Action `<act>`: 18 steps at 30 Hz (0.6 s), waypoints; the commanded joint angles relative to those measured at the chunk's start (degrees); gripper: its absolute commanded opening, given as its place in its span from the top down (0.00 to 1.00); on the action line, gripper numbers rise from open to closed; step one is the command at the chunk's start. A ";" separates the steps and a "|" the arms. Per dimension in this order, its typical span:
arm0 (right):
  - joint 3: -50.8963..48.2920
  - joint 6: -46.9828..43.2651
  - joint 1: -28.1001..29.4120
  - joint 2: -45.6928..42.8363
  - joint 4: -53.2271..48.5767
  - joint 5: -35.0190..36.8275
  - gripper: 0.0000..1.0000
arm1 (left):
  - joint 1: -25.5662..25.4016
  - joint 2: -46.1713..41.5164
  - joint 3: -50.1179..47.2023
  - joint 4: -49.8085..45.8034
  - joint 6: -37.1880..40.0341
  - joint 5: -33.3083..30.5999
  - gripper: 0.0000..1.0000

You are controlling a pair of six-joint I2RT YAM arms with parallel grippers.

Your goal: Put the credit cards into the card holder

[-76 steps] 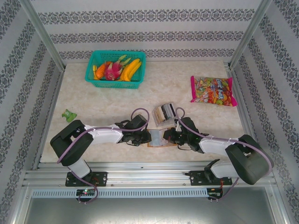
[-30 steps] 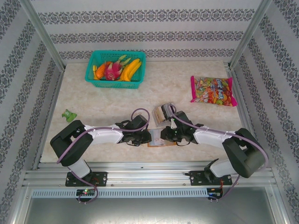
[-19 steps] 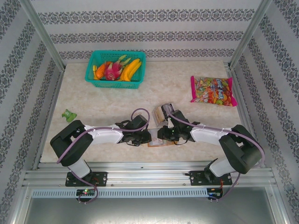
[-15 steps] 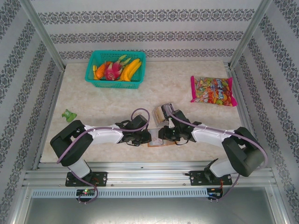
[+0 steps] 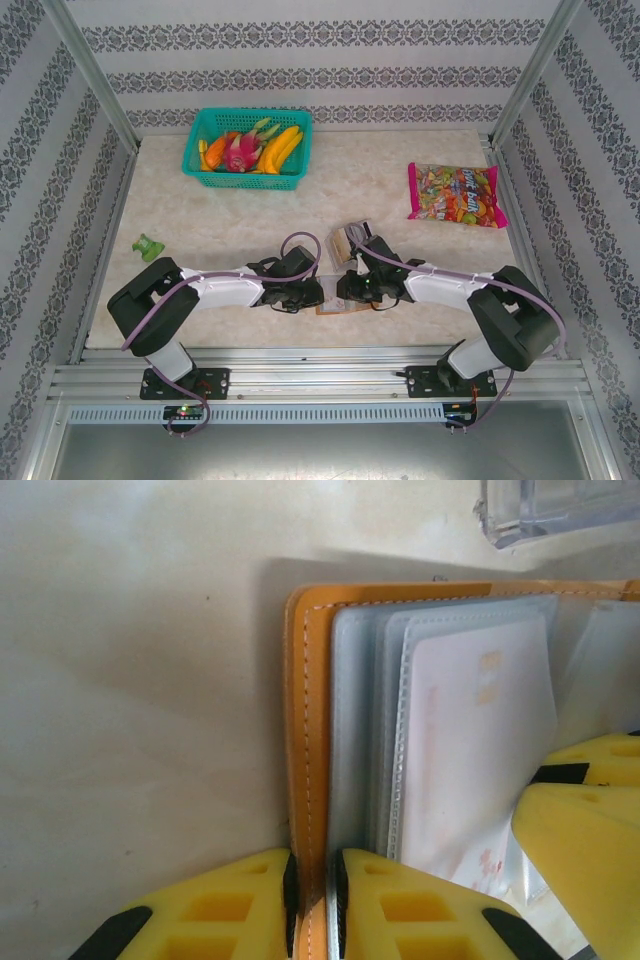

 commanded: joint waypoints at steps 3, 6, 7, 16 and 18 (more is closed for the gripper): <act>4.14 -4.59 1.42 -9.58 -13.61 10.15 0.68 | -0.41 -1.55 0.60 -5.44 1.26 -5.04 0.76; 6.44 -7.47 1.41 -15.06 -23.40 20.80 0.59 | -0.32 -2.73 0.64 -6.13 1.35 -6.05 0.71; 7.05 -8.43 1.26 -16.16 -25.73 23.35 0.56 | -0.26 -3.12 0.71 -6.09 1.35 -6.19 0.70; 13.06 -9.74 1.15 -6.56 -33.40 30.59 0.42 | 0.90 -3.81 0.80 -4.71 0.71 -4.69 0.53; 13.56 -10.04 1.26 -3.93 -31.95 29.39 0.41 | 1.55 -3.78 0.49 -3.13 0.24 -3.32 0.48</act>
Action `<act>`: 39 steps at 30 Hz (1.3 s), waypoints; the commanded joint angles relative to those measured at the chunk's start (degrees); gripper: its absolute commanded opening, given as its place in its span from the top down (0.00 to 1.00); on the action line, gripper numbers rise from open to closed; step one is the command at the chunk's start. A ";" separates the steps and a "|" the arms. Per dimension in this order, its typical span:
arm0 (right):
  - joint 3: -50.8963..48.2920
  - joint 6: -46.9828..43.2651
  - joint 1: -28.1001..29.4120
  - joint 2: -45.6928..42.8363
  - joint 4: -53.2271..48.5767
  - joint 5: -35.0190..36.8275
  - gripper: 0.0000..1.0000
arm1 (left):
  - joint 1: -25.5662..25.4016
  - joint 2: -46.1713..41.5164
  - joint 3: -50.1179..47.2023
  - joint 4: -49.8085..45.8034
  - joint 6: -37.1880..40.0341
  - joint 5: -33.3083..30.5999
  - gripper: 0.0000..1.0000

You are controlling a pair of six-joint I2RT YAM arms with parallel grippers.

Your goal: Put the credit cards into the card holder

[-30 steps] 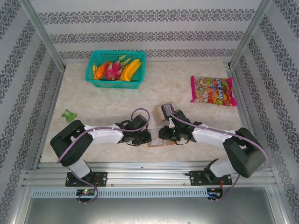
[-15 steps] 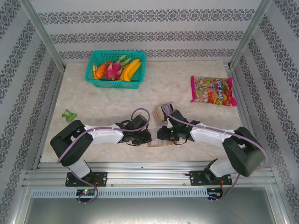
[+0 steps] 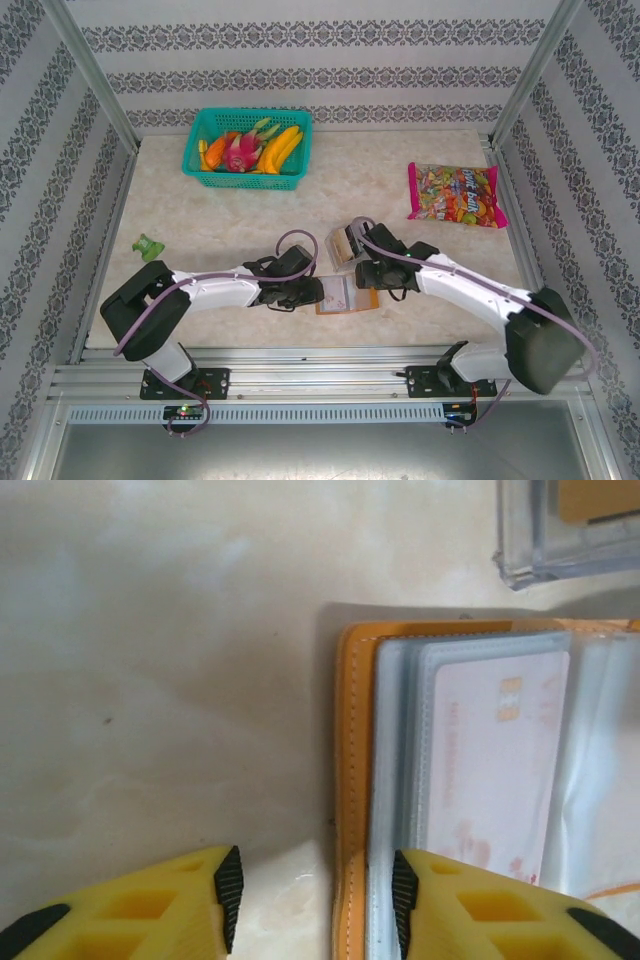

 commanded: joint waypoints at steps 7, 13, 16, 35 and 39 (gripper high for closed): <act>1.39 -0.22 0.15 9.34 0.01 3.37 0.49 | 2.44 1.13 1.15 3.84 -1.38 5.28 0.41; -1.71 0.33 -0.71 9.25 3.74 0.56 0.74 | 2.49 2.57 1.87 5.96 -1.48 7.69 0.41; -2.70 0.33 -0.79 9.44 5.48 -1.25 0.83 | 2.49 3.23 2.53 7.06 -1.15 9.26 0.43; -5.29 0.93 -1.03 9.10 9.32 -4.71 0.91 | 2.40 3.96 2.14 12.31 -2.97 12.13 0.52; -5.89 0.94 -1.47 8.74 9.70 -5.19 0.93 | 2.44 0.64 1.14 14.27 -4.23 11.74 0.55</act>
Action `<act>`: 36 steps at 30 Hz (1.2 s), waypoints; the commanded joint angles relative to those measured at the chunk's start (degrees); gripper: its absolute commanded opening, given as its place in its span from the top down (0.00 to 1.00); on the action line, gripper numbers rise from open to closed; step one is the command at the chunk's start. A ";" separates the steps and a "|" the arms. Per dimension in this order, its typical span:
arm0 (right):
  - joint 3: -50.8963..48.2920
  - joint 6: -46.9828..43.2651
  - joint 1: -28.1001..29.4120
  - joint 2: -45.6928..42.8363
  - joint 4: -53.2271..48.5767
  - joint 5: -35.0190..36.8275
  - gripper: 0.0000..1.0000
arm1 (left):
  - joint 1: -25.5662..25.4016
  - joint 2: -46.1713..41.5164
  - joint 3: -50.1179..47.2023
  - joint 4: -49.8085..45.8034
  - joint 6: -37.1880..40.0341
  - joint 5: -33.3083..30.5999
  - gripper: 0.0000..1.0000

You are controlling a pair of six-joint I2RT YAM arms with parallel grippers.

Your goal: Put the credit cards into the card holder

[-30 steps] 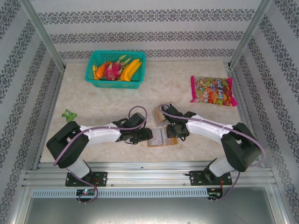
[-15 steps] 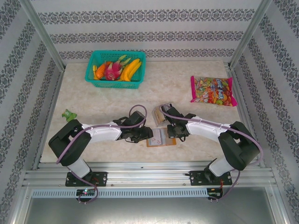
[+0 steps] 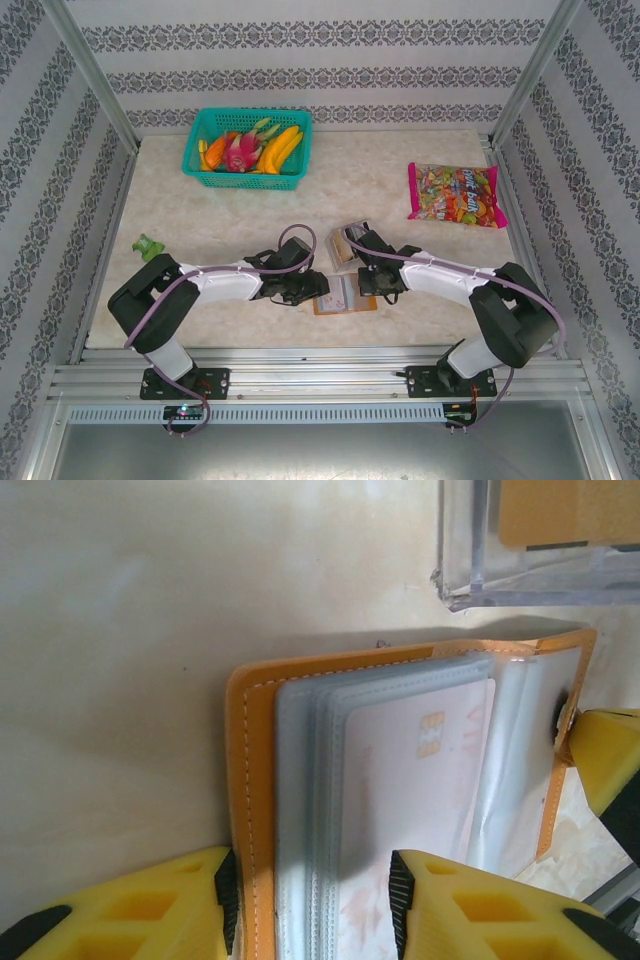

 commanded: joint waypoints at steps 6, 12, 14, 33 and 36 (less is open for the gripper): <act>-2.82 1.36 -0.82 0.33 2.92 -5.86 0.94 | -0.30 -6.34 0.59 10.95 -1.76 4.30 0.57; -3.86 2.65 -1.39 -0.78 5.30 -8.06 0.94 | -0.64 -4.79 1.58 14.44 -3.00 7.39 0.58; -4.75 3.36 -1.94 -1.52 7.32 -10.13 0.94 | -0.90 -2.83 2.89 14.87 -2.81 8.77 0.57; -5.92 0.31 -5.83 -5.88 2.98 -11.28 0.63 | -3.39 3.02 6.46 6.79 -0.81 2.00 0.66; -3.91 -1.03 -3.81 -3.96 0.90 -7.96 0.62 | -3.41 0.94 6.27 3.41 0.41 -0.50 0.66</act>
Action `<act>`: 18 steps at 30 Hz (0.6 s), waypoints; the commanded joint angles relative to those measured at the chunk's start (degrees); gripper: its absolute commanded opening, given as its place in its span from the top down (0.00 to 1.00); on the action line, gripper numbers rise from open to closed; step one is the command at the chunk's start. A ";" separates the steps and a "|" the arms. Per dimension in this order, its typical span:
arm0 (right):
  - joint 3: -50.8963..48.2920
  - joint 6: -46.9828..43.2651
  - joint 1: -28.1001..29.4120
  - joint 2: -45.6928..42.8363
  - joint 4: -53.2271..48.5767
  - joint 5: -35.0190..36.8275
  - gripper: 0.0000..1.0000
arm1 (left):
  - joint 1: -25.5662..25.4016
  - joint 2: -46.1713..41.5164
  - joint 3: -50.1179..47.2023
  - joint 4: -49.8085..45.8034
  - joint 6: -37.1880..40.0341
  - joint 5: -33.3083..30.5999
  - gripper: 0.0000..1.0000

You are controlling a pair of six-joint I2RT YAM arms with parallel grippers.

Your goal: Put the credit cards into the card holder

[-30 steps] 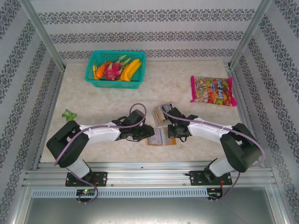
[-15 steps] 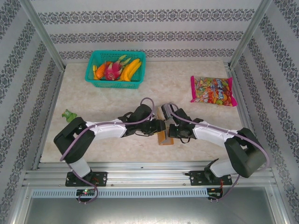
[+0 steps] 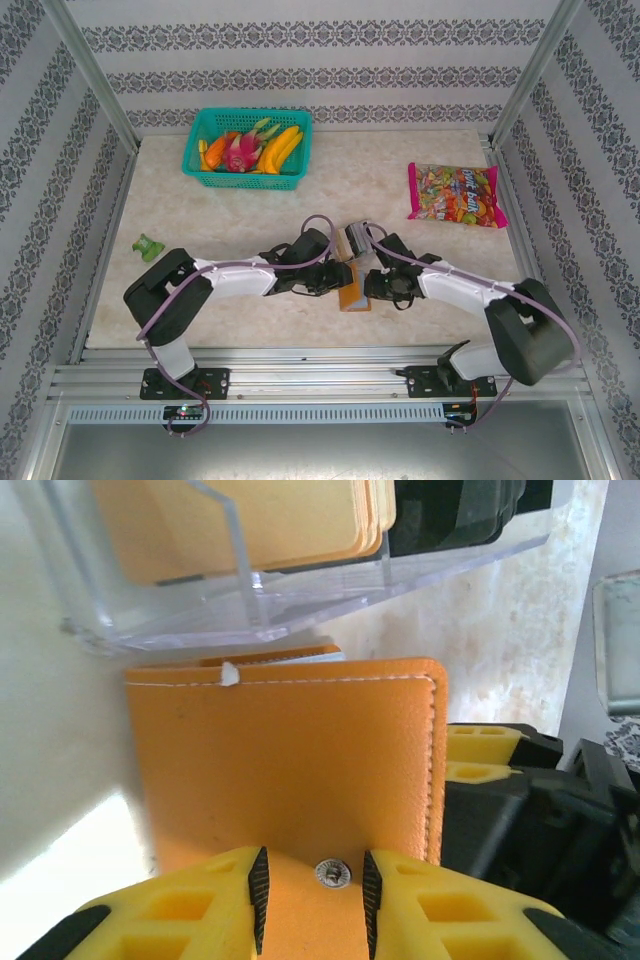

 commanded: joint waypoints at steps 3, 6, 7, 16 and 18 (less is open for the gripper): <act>2.23 -3.51 2.22 0.72 -2.56 1.42 0.61 | -0.59 -4.55 -0.68 -7.84 3.68 -6.03 0.63; 1.35 -5.02 1.96 1.07 2.00 -6.22 0.66 | -0.50 -5.99 -0.63 -11.22 4.99 -8.22 0.61; 1.22 -4.44 2.19 1.34 3.46 -8.69 0.70 | -0.48 -6.63 -0.65 -12.06 5.15 -9.05 0.61; 1.45 2.46 9.84 2.91 15.16 -18.50 0.78 | 1.67 -10.31 -1.77 -19.11 6.08 -13.82 0.58; 1.64 2.51 9.36 2.73 12.93 -15.69 0.78 | 2.12 -10.75 -1.40 -21.57 6.88 -14.92 0.58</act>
